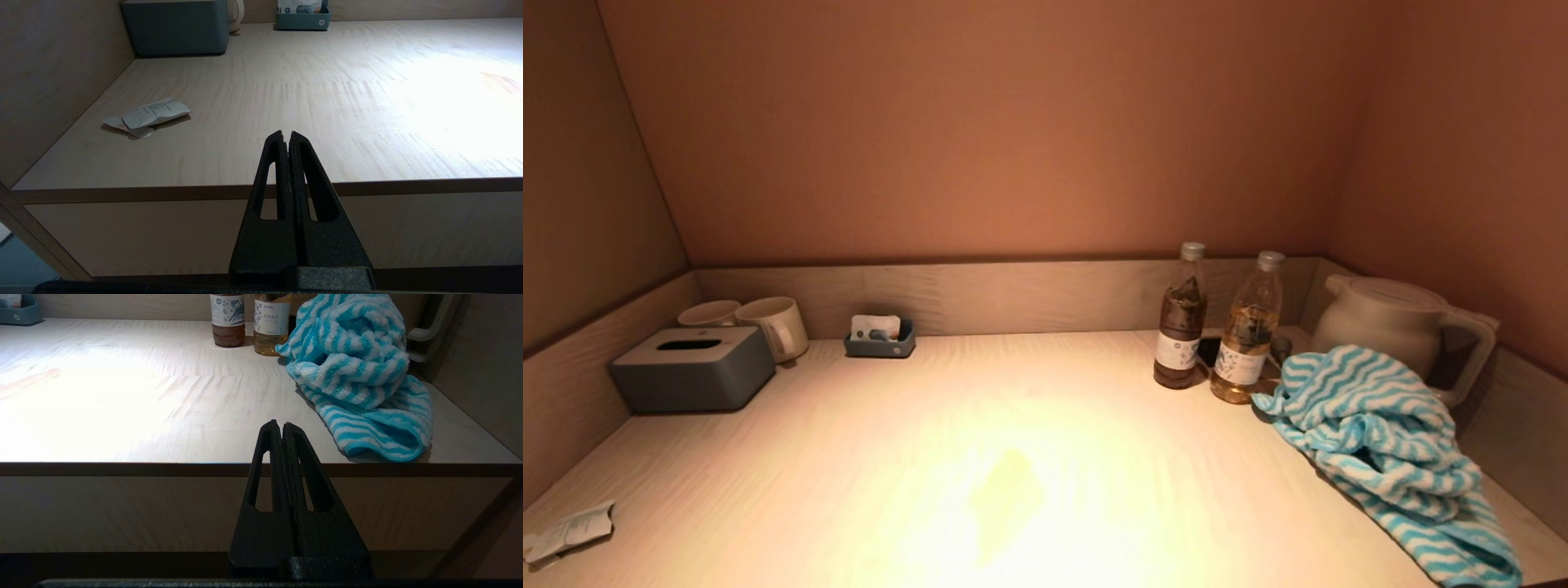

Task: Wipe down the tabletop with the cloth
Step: Pick up the tablecloth

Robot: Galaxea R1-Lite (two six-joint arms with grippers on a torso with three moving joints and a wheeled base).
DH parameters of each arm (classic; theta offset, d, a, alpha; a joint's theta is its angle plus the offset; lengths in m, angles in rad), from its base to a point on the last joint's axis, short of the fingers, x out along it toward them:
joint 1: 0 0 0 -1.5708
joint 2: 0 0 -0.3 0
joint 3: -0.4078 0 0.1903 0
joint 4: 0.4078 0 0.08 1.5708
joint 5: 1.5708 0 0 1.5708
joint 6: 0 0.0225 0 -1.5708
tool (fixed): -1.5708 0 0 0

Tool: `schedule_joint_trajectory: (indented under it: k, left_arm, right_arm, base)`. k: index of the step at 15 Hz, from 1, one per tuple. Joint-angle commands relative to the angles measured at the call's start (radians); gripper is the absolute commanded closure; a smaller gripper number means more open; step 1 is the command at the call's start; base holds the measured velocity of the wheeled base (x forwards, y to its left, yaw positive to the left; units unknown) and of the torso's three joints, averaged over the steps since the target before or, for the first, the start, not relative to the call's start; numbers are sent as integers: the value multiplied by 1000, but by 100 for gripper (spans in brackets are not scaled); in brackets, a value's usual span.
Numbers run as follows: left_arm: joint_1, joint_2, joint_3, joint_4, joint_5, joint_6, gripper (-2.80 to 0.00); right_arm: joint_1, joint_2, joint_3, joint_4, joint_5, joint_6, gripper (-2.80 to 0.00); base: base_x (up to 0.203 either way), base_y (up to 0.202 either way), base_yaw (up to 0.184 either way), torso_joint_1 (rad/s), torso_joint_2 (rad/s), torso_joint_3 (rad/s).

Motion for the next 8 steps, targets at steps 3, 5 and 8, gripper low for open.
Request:
schedule_joint_trajectory:
  k: [3,5,8]
  left_arm:
    - [0,0,0,1,1,0,0]
    - [0,0,0,1,0,0,0]
    - [0,0,0,1,0,0,0]
  right_arm:
    - [0,1,0,0,0,0,0]
    - [0,1,0,0,0,0,0]
    - [0,1,0,0,0,0,0]
  base:
    - [0,0,0,0,0,0]
    - [0,0,0,0,0,0]
    - [0,0,0,0,0,0]
